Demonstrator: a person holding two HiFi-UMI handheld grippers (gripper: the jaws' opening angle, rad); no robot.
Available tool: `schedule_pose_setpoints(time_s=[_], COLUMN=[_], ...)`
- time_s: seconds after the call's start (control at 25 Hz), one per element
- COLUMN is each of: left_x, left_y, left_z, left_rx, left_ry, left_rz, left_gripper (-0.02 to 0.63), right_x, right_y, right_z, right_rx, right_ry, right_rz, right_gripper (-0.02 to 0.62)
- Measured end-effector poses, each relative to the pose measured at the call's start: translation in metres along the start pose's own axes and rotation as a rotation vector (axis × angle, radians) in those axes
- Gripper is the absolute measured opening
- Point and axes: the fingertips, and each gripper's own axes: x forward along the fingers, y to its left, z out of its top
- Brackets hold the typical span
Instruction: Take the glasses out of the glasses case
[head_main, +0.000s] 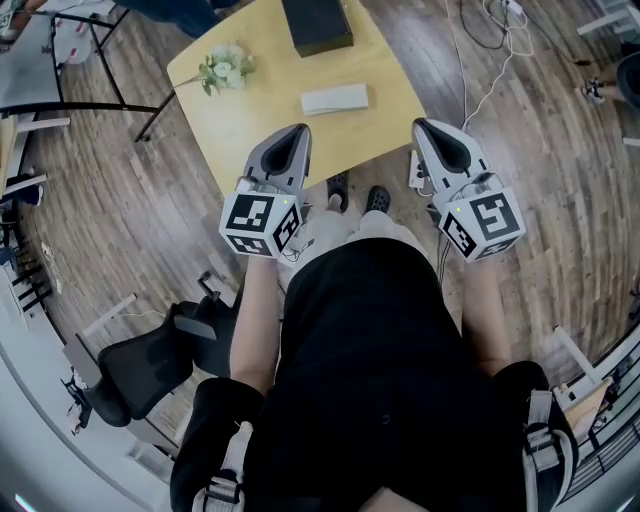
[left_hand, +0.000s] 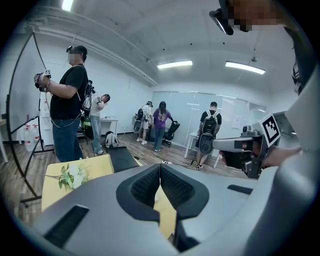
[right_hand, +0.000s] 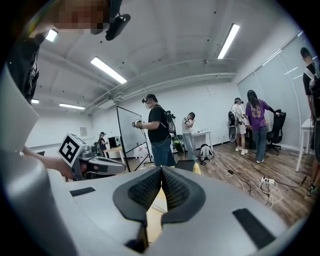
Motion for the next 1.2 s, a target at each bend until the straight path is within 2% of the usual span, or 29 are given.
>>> schedule_pose_setpoints(time_s=[0.64, 0.8, 1.0, 1.2], left_x=[0.076, 0.095, 0.116, 0.134], left_y=[0.065, 0.08, 0.098, 0.117], left_z=[0.019, 0.012, 0.001, -0.023], left_rx=[0.114, 0.118, 0.132, 0.142], left_ry=[0.067, 0.091, 0.132, 0.188], left_rz=[-0.178, -0.23, -0.298, -0.354], left_gripper=[0.021, 0.021, 0.021, 0.021], right_x=[0.065, 0.085, 0.109, 0.133], right_y=[-0.006, -0.002, -0.004, -0.01], right_z=[0.006, 0.002, -0.004, -0.015], right_rx=[0.024, 0.01, 0.04, 0.04], right_ry=[0.042, 0.061, 0.084, 0.108], right_rz=[-0.134, -0.156, -0.215, -0.278], right_gripper=[0.017, 0.017, 0.017, 0.018])
